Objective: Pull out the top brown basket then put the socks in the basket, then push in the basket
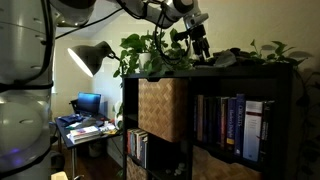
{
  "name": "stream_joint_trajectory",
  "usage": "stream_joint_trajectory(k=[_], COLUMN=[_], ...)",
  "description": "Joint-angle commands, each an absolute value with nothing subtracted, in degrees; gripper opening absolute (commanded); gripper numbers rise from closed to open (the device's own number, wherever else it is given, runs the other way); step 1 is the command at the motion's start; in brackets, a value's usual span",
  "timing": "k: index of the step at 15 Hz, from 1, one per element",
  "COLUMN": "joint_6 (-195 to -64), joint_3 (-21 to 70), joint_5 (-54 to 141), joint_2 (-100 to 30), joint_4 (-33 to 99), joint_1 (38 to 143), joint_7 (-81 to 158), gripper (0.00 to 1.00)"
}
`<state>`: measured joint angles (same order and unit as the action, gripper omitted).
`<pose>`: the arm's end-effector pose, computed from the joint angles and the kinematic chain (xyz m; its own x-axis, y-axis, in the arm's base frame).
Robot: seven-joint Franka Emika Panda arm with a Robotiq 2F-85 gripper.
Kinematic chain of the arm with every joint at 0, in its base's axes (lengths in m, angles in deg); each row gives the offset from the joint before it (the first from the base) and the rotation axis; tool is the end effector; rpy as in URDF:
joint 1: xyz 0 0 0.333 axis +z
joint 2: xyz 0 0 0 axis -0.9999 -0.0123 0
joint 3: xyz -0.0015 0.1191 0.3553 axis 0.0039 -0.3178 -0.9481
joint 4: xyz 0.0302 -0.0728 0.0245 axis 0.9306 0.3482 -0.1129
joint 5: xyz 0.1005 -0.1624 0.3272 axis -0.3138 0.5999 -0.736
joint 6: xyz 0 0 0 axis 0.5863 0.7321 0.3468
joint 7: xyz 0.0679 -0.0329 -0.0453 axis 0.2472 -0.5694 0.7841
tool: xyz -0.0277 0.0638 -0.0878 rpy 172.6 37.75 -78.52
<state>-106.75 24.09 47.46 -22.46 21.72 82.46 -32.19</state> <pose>0.5878 -0.1120 0.7537 0.0426 -0.9717 0.2325 -0.9072 -0.1351 -0.3985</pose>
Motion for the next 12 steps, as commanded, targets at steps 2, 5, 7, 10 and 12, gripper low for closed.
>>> stream_joint_trajectory(k=[2, 5, 7, 10, 12], joint_6=[-101.76, -100.11, -98.61, -96.15, -94.89], joint_3=[24.05, 24.12, 24.17, 24.15, 24.05], joint_5=[43.04, 42.24, 41.19, 40.12, 40.26], joint_2=[-26.0, -27.48, -28.88, -31.02, -31.92], joint_4=[16.53, 15.41, 14.15, 12.07, 10.55], joint_1=[82.29, 82.03, 81.77, 81.6, 81.73], joint_7=[-31.4, -30.87, -30.58, -29.74, -29.1], gripper=[1.0, 1.0, 1.0, 1.0, 0.74])
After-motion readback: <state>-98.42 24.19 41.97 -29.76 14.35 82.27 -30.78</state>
